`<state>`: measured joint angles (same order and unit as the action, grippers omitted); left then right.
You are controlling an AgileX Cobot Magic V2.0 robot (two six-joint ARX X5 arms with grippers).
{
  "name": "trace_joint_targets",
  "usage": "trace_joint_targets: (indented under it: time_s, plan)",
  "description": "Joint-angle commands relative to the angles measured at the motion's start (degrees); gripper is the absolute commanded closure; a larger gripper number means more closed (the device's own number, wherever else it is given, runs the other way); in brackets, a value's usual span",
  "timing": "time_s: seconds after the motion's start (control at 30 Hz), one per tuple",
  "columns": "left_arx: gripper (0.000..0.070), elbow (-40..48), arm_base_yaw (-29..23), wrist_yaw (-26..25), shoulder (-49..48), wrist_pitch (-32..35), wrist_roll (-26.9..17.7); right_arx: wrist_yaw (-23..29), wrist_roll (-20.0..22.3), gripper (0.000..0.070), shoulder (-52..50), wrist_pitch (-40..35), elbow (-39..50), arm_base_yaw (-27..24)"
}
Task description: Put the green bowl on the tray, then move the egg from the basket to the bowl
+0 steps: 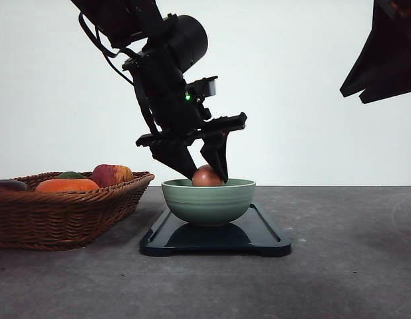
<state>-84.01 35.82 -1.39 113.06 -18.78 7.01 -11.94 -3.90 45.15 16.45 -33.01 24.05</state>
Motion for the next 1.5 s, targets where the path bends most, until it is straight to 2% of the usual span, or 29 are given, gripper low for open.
trace_joint_targets:
  time_s: [0.0, 0.4, 0.6, 0.8, 0.9, 1.17, 1.33, 1.47]
  plan:
    - [0.0475, -1.22, 0.66, 0.15, 2.26, 0.76, -0.56, 0.0, -0.53, 0.0487, 0.39, -0.52, -0.35, 0.31]
    - [0.0465, -1.22, 0.96, 0.15, 4.32, 0.57, -0.59, 0.0, -0.55, 0.0487, 0.39, -0.52, -0.35, 0.31]
    - [0.0343, -1.22, 0.96, 0.15, 4.32, 0.34, -0.58, 0.0, -0.55, 0.0487, 0.39, -0.52, -0.35, 0.31]
    - [0.0343, -1.31, 0.96, 0.13, 4.25, -0.15, -0.51, 0.0, -0.57, 0.0487, 0.39, -0.48, -0.37, 0.31]
    - [0.0343, -2.73, 0.96, 0.15, 4.06, -3.19, -0.45, 0.0, -0.55, 0.0487, 0.39, -0.33, -0.35, 0.31]
    - [0.0343, -12.78, 0.72, 0.14, 2.92, -17.13, -0.74, 0.0, -0.55, 0.0487, 0.39, -0.09, -0.35, 0.31]
    - [0.034, -14.63, 0.45, 0.15, -1.14, -18.1, -0.81, 0.02, -0.55, 0.0487, 0.39, -0.07, -0.35, 0.31]
    - [0.0237, -13.28, -0.23, 0.15, -5.69, -17.63, -0.96, 0.02, -0.55, 0.0487, 0.39, -0.09, -0.35, 0.31]
